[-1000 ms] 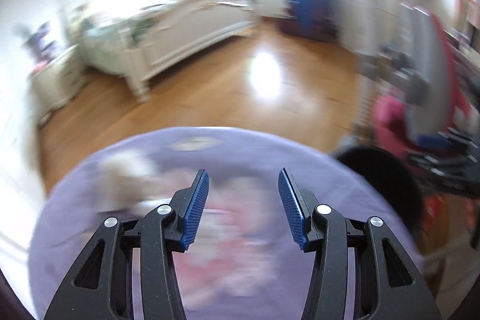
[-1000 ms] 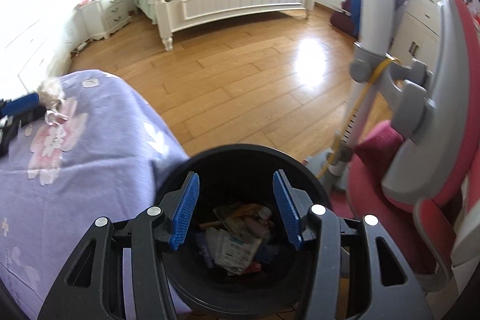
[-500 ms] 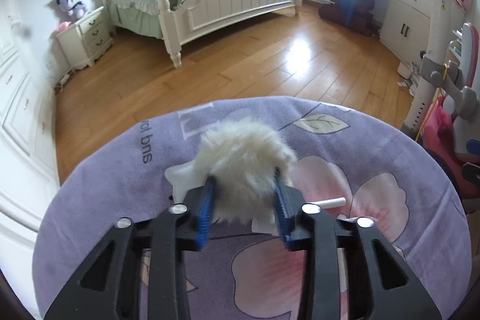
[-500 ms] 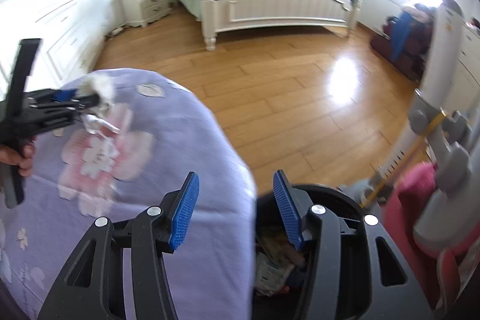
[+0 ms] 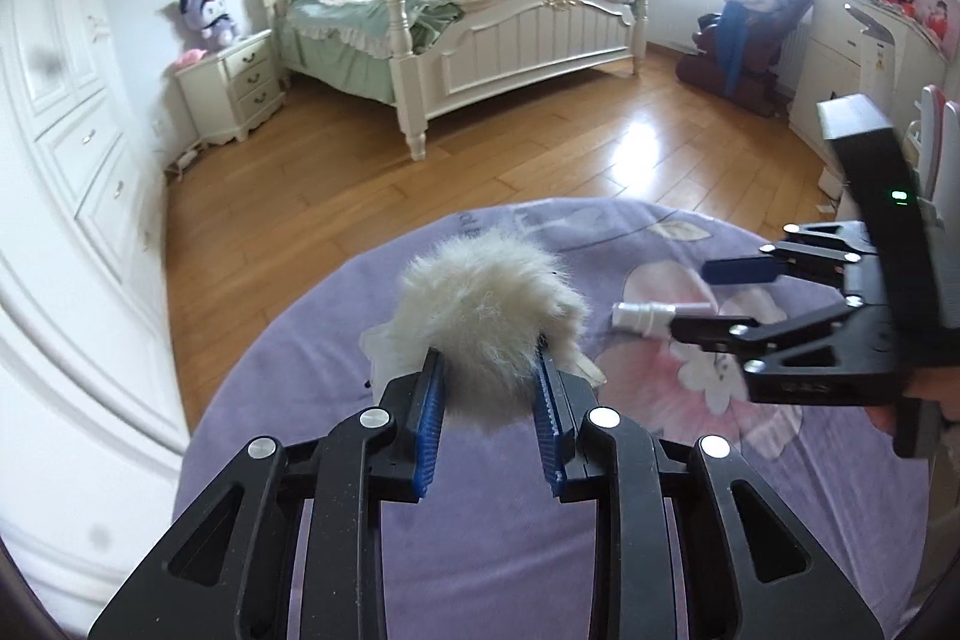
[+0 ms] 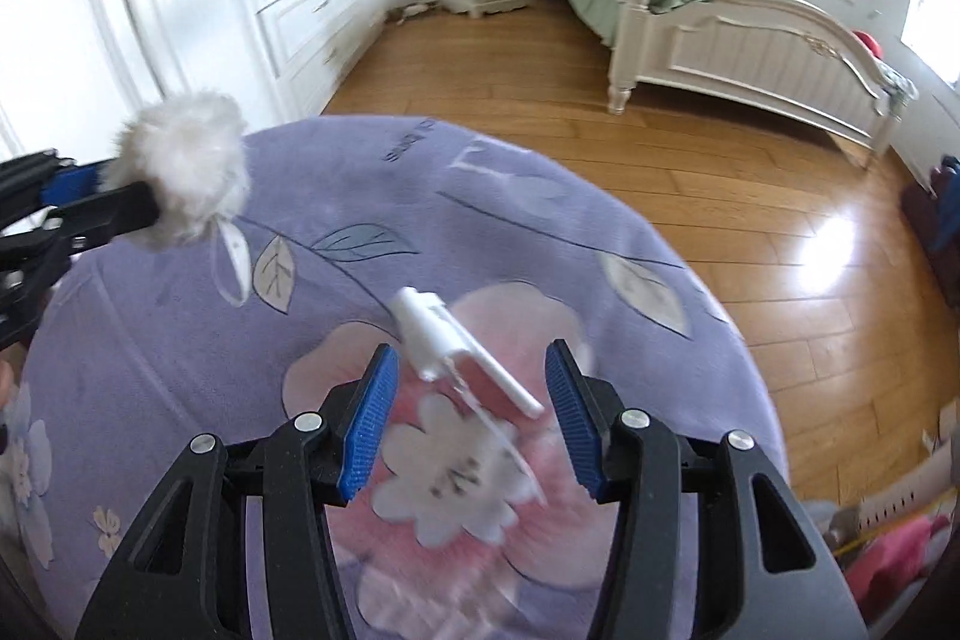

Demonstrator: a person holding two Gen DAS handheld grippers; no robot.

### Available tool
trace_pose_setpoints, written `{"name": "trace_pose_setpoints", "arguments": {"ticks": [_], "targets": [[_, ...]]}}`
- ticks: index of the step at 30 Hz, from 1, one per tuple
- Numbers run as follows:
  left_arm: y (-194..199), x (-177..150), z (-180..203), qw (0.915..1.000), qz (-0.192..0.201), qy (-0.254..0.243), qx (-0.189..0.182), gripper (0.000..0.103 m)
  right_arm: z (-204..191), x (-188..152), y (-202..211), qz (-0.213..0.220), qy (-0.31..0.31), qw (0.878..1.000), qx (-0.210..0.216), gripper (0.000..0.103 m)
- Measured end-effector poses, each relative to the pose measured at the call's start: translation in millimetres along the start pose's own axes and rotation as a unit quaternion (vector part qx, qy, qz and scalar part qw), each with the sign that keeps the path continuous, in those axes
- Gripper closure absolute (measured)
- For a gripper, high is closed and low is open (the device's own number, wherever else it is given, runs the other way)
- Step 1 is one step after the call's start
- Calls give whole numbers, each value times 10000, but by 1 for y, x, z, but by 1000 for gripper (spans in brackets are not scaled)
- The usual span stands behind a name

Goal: Collect trash
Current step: 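Grasp the white fluffy pom-pom with the left gripper while the right grasps the spray pump, then carry the pom-pom and spray pump over the bin and release both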

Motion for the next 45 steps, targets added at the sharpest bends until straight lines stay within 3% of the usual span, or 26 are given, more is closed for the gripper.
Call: {"name": "trace_pose_setpoints", "arguments": {"ticks": [1,3,4,8,12,19,25,34,41,45], "targets": [[2,-3,-2,10000,-12,12,17,76,-4,2,-4,-31,77,10000,20,53],[6,-8,-6,10000,-24,50,15,76,-15,4,-14,-154,343,9993,59,77],[9,-11,-6,10000,-20,77,4,76,-20,5,-19,-241,504,9984,43,79],[11,-15,-8,9997,-12,214,-78,76,-18,3,-12,-203,329,9992,79,80],[18,-21,-2,9997,32,206,-159,76,-4,-15,22,114,-38,9999,86,80],[26,-26,34,9994,66,48,-328,76,23,-64,82,325,-478,9971,-485,80],[42,-21,99,9979,232,-388,-466,75,60,-114,119,331,-1091,9887,-971,80],[52,-18,214,9890,344,-921,-1106,75,109,-193,167,325,-1962,9673,-1576,80],[36,-16,294,9788,154,-1209,-1645,75,145,-240,178,222,-2491,9492,-1912,80],[19,-7,320,9746,-8,-1243,-1865,75,163,-253,175,177,-2680,9421,-2008,80]]}}
Point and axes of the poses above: each gripper's, at about its wrist camera, not at the fingertips, and y roughly against the way its jaws point, z to its right, x to its top, the point moved 1 cm from there along -y, roughly the way its jaws point, and after that the axes turned 2 degrees about -z, right-handed, at the moved point
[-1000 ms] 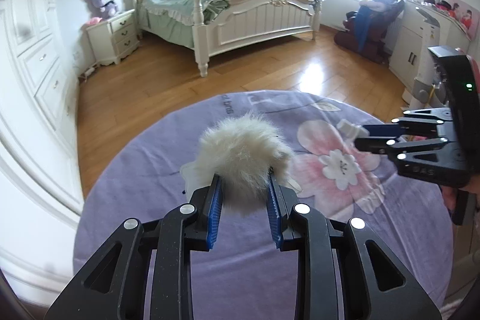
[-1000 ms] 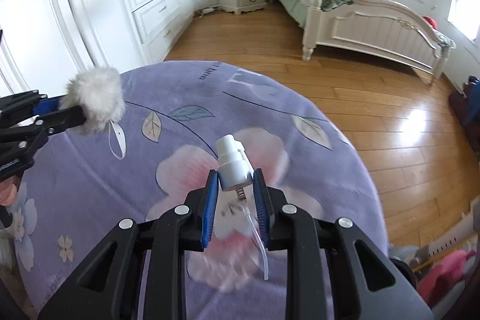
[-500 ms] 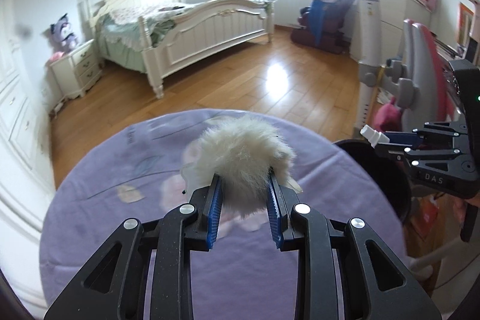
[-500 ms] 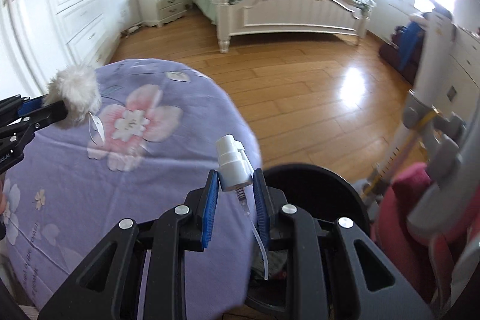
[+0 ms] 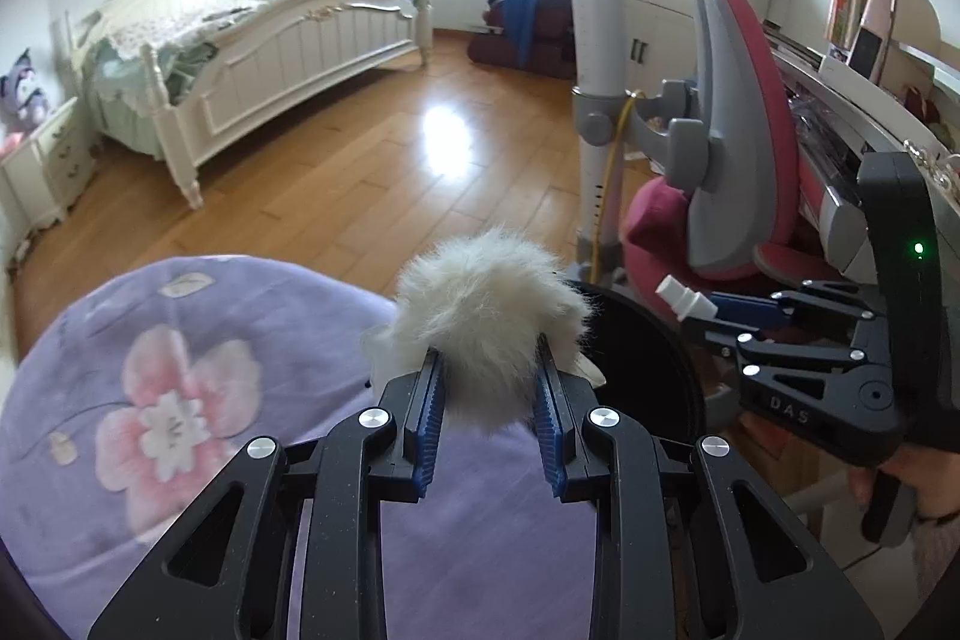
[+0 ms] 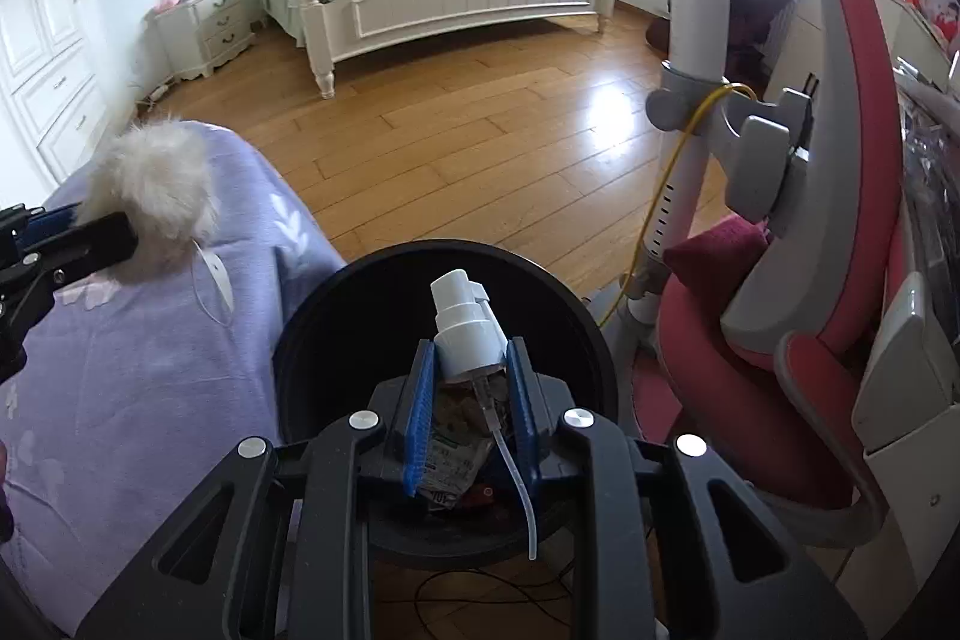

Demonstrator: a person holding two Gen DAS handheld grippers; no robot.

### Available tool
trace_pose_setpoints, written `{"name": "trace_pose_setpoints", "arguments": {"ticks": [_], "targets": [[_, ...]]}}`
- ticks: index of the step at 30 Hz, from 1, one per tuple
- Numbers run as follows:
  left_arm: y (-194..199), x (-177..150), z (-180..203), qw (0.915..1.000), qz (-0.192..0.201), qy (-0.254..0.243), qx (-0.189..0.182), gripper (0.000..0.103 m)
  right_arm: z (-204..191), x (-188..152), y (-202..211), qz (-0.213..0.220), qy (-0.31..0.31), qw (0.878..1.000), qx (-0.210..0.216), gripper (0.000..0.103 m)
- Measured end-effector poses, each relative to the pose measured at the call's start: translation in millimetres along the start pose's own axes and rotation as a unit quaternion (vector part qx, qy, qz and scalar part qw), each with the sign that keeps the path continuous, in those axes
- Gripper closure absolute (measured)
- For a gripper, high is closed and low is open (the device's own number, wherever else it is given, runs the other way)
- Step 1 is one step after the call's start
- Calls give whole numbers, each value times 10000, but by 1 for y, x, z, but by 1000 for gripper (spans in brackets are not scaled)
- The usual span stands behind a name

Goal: Collect trash

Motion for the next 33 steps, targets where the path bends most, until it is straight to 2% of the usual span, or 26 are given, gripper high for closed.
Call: {"name": "trace_pose_setpoints", "arguments": {"ticks": [8,13,17,18,20,22,24,27,29,33], "targets": [[-52,15,18,9993,-358,-103,-96,75,15,10,-24,-69,-128,9999,-62,80],[-70,17,22,9988,-466,-125,-108,74,16,11,-36,-187,-131,9997,-83,80],[-78,16,21,9983,-556,-84,-165,69,17,11,-44,-358,-131,9993,-58,77],[-78,15,21,9984,-542,-68,-138,66,17,11,-46,-407,-127,9991,-51,75],[-79,15,21,9985,-525,-41,-170,64,15,11,-47,-446,-142,9989,-50,63],[-79,15,21,9984,-533,-43,-164,63,15,12,-46,-411,-140,9990,-100,58],[-75,15,20,9987,-494,-39,-145,52,13,12,-44,-404,-169,9990,-88,53],[-64,16,17,9994,-333,-26,1,45,11,14,-37,-322,-179,9993,-116,40],[-55,17,16,9997,-239,-9,97,37,6,16,-27,-161,-176,9995,-195,28],[-25,19,8,9988,127,79,472,25,-5,22,-9,99,-160,9997,-168,23]]}}
Point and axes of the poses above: each gripper's, at about its wrist camera, not at the fingertips, and y roughly against the way its jaws point, z to its right, x to its top, the point moved 1 cm from there along -y, roughly the way its jaws point, and after that the axes turned 2 degrees about -z, right-handed, at the moved point
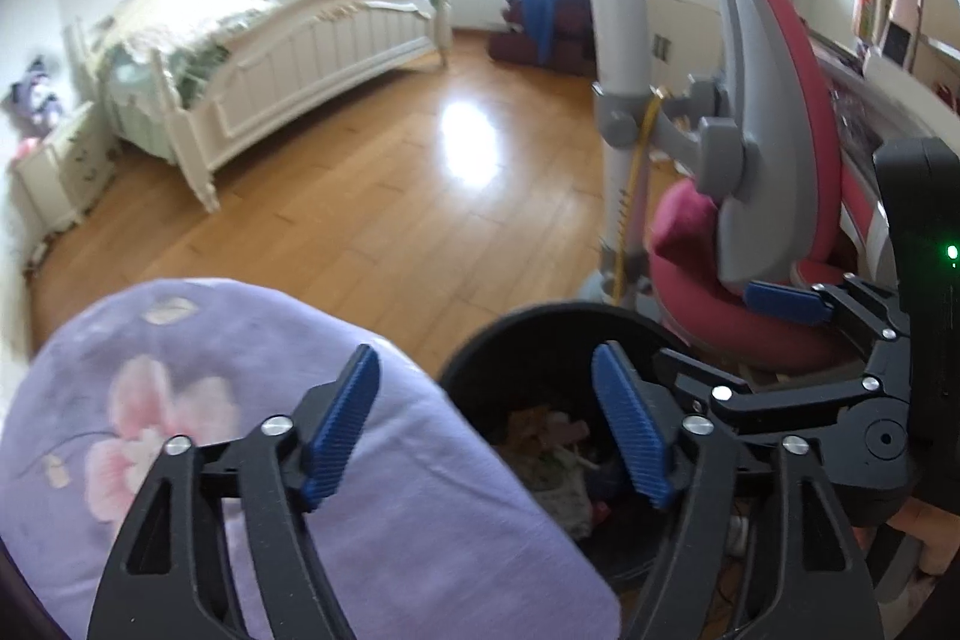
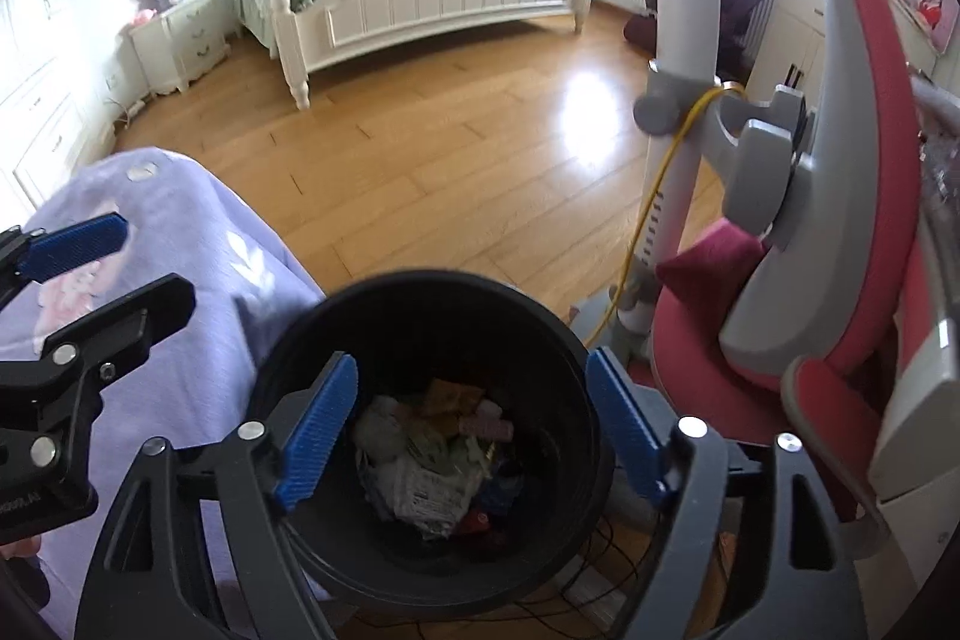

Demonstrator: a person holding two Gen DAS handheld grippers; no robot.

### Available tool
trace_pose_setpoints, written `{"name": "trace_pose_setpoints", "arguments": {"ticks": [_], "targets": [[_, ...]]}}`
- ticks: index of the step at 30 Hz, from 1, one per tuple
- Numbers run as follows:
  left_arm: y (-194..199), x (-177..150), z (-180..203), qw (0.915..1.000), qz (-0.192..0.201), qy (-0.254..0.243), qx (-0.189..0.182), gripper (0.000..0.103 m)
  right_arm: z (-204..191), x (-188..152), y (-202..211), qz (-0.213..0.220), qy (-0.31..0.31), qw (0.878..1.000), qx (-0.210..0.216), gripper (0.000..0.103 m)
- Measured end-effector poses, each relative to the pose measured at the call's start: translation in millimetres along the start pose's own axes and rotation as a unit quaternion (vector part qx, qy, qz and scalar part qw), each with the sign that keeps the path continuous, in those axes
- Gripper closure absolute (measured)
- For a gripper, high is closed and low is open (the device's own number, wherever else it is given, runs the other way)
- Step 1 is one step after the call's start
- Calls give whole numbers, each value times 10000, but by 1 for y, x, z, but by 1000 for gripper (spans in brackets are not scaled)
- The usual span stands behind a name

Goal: Collect trash

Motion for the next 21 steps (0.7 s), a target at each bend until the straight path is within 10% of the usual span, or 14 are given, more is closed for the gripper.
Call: {"name": "trace_pose_setpoints", "arguments": {"ticks": [13,21], "targets": [[126,-11,-93,9861,767,904,1167,5,-84,32,73,882,459,9936,538,8],[226,-56,-175,9467,1148,1741,2455,5,-183,46,140,1639,830,9752,1236,6]]}}
Point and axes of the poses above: each gripper's, at about its wrist camera, not at the fingertips, and y roughly against the way its jaws point, z to its right, x to its top, the point moved 1 cm from there along -y, roughly the way its jaws point, and after that the axes turned 2 degrees about -z, right-handed, at the moved point
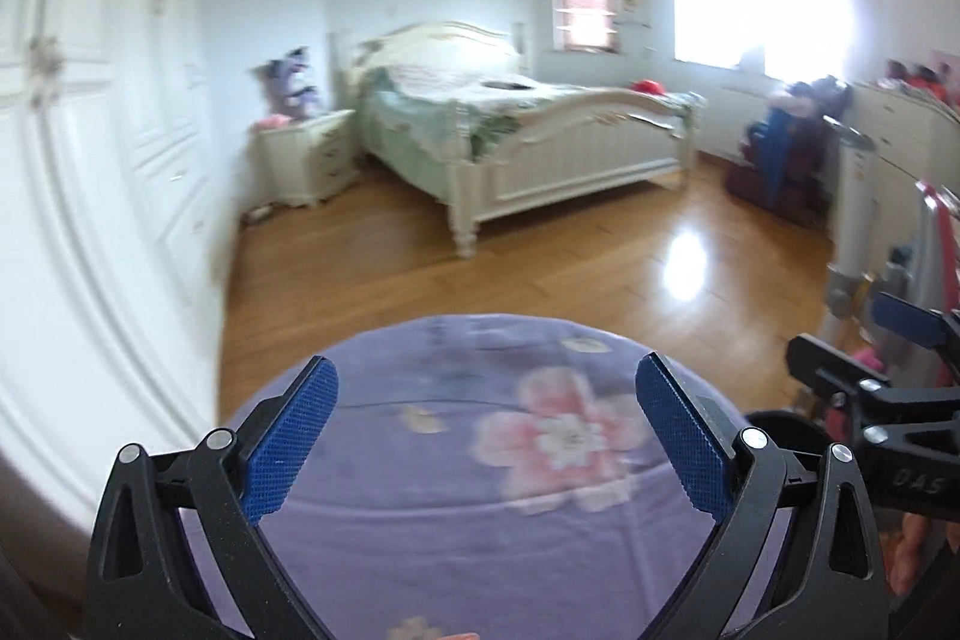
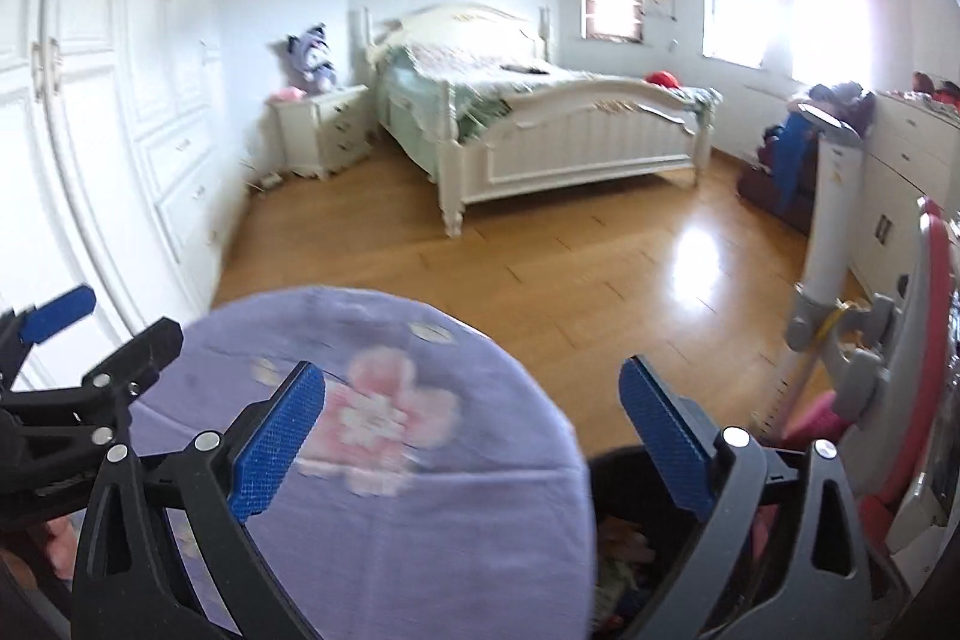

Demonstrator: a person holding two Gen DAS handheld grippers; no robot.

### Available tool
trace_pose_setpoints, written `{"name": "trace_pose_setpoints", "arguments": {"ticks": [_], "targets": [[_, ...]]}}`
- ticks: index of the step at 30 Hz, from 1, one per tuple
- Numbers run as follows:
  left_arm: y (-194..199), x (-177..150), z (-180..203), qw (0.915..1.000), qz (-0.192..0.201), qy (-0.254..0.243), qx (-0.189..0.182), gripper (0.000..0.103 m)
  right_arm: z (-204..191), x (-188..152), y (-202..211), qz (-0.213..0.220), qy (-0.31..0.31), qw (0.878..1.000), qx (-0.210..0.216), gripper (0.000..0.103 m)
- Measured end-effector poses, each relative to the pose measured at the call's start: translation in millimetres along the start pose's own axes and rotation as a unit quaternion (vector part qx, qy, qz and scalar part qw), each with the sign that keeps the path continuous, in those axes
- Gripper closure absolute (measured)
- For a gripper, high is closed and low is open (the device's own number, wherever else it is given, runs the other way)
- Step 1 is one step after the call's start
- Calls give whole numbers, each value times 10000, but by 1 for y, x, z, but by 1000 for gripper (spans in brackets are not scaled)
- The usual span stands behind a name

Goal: Collect trash

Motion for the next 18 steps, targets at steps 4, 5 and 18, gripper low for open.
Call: {"name": "trace_pose_setpoints", "arguments": {"ticks": [4,5,18], "targets": [[23,-4,-58,9983,111,390,416,5,-55,8,7,102,207,9995,215,6],[28,-5,-70,9977,117,466,480,5,-66,8,8,119,262,9993,232,5],[71,-11,-167,9879,435,921,1168,5,-185,6,30,313,807,9953,434,6]]}}
Point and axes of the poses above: each gripper's, at about its wrist camera, not at the fingertips, and y roughly against the way its jaws point, z to its right, x to its top, the point moved 1 cm from there along -y, roughly the way its jaws point, and after that the axes turned 2 degrees about -z, right-handed, at the moved point
